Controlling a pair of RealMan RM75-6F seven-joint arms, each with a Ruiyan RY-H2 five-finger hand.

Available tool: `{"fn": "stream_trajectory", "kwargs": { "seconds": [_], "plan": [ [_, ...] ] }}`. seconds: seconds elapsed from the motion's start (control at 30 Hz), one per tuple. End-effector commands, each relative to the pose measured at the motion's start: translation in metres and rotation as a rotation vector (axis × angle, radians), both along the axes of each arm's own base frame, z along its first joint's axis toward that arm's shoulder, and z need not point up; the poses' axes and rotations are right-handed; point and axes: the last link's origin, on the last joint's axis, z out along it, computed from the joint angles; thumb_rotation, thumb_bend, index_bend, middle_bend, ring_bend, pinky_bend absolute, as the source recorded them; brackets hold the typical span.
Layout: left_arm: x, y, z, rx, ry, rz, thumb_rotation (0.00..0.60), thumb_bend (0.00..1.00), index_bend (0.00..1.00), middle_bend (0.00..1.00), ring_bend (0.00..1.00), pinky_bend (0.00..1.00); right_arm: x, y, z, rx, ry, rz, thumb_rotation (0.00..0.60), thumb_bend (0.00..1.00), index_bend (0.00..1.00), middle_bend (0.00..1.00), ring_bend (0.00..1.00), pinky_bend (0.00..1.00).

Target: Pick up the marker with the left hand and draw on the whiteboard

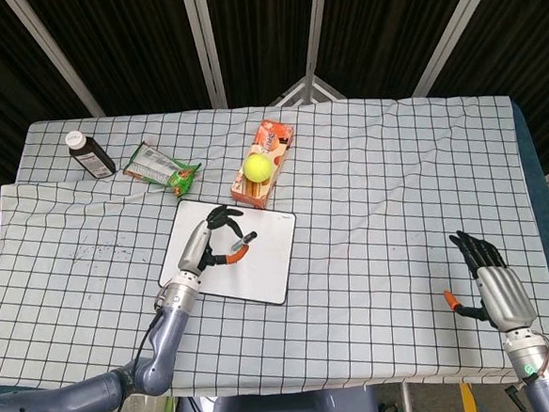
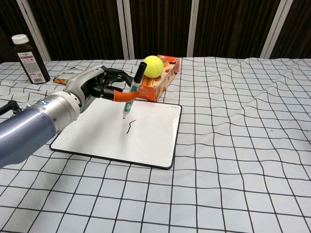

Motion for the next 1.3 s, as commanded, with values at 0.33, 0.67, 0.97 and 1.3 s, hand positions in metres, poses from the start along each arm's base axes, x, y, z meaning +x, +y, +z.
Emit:
{"fn": "stream_trajectory", "kwargs": {
  "seconds": [0.33, 0.67, 0.97, 1.3],
  "plan": [
    [0.000, 0.019, -0.005, -0.052, 0.073, -0.041, 0.600, 0.50, 0.75, 0.24, 0.08, 0.15, -0.001, -0.002, 0.000, 0.005, -0.006, -0.008, 0.600, 0.33, 0.00, 0.00, 0.00, 0.00],
    [0.008, 0.026, -0.017, -0.051, 0.058, -0.029, 0.600, 0.50, 0.75, 0.24, 0.08, 0.15, -0.001, -0.001, 0.000, 0.009, -0.009, -0.007, 0.600, 0.33, 0.00, 0.00, 0.00, 0.00],
    [0.011, 0.030, -0.025, -0.056, 0.054, -0.022, 0.600, 0.50, 0.75, 0.24, 0.08, 0.15, -0.001, -0.002, 0.000, 0.011, -0.012, -0.009, 0.600, 0.33, 0.00, 0.00, 0.00, 0.00],
    [0.011, 0.032, -0.030, -0.068, 0.056, -0.027, 0.600, 0.50, 0.75, 0.24, 0.08, 0.15, -0.001, -0.002, 0.000, 0.013, -0.014, -0.010, 0.600, 0.33, 0.00, 0.00, 0.00, 0.00]
  ]
}}
